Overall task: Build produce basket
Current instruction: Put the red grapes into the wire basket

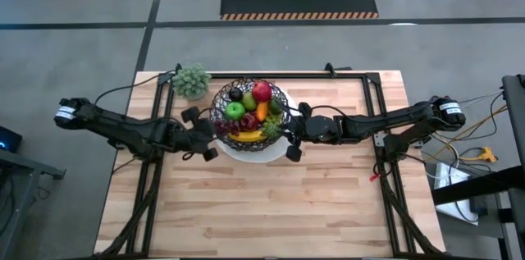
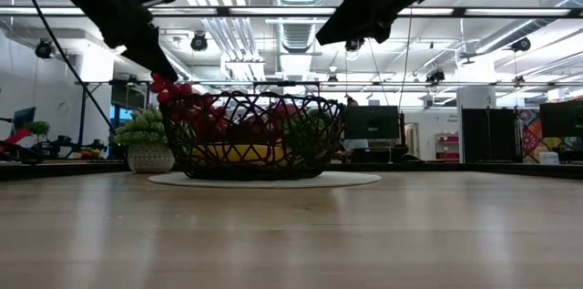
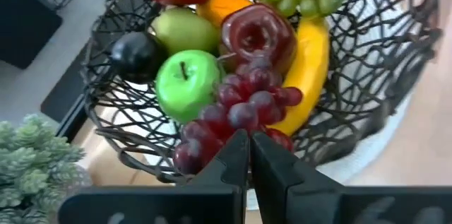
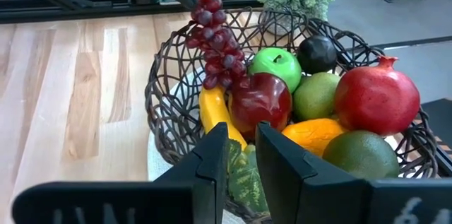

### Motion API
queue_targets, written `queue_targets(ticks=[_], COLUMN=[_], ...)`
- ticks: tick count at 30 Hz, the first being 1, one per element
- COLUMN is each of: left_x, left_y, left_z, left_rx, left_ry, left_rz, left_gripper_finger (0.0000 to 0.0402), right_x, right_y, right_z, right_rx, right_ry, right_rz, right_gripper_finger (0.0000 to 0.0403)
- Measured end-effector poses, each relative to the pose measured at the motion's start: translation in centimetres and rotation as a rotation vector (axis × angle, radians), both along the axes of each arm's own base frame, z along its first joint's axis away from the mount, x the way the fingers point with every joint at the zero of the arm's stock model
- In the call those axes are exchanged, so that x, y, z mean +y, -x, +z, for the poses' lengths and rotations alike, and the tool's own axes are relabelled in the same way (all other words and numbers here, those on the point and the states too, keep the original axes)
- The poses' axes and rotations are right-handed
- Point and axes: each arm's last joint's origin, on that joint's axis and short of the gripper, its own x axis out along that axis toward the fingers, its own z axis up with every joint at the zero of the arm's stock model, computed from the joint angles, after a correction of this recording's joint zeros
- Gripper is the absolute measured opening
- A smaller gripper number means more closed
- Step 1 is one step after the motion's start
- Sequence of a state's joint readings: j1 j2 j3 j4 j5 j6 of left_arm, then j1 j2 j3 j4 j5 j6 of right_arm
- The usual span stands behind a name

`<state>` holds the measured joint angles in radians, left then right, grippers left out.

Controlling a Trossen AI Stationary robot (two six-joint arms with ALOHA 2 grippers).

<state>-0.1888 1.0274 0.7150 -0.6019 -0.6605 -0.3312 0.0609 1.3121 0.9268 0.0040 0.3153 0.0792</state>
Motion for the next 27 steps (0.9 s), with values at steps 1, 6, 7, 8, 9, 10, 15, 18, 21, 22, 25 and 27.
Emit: queue_targets(ticks=[1,6,7,8,9,10,15,18,21,22,25,27], left_x=[0.1,0.5,0.7,0.8,1.0,1.2,1.5,1.3,1.0,0.9,0.6,0.4], left_y=[0.0,-0.1,-0.1,-0.1,-0.1,-0.2,-0.9,-1.0,-0.4,0.0,0.9,1.4], left_z=[0.0,0.1,0.1,0.0,0.0,-0.1,1.0,3.1,5.0,5.3,4.8,4.3], left_rx=[0.002,0.022,0.025,0.029,0.033,0.038,0.044,0.03,0.051,0.075,0.157,0.204], left_ry=[-0.006,-0.043,-0.054,-0.061,-0.068,-0.084,-0.156,-0.168,-0.089,-0.043,0.138,0.221], left_rz=[0.004,0.005,0.015,0.025,0.035,0.042,0.014,-0.04,-0.122,-0.154,-0.228,-0.234], left_gripper_finger=[0.0,0.0,0.0,0.0,0.0,0.0,0.0,0.0,0.0,0.0,0.0,0.0], right_x=[0.0,0.4,0.4,0.4,0.4,0.4,0.4,0.4,0.4,0.4,0.3,0.3], right_y=[0.0,0.0,0.0,0.0,0.0,0.0,0.0,0.0,0.1,0.1,0.2,0.2], right_z=[0.0,0.0,0.0,0.0,0.0,0.0,-0.1,-0.1,-0.2,-0.2,-0.4,-0.5], right_rx=[0.0,0.002,0.002,0.002,0.002,0.002,0.002,0.002,0.005,0.007,0.013,0.016], right_ry=[0.0,0.0,0.0,0.0,0.0,0.0,0.0,0.0,0.0,0.0,0.001,0.001], right_rz=[0.002,0.012,0.012,0.012,0.012,0.012,0.012,0.012,0.012,0.012,0.012,0.012], right_gripper_finger=[0.0063,0.0062,0.0063,0.0064,0.0065,0.0066,0.0062,0.0059,0.0059,0.0059,0.0062,0.0063])
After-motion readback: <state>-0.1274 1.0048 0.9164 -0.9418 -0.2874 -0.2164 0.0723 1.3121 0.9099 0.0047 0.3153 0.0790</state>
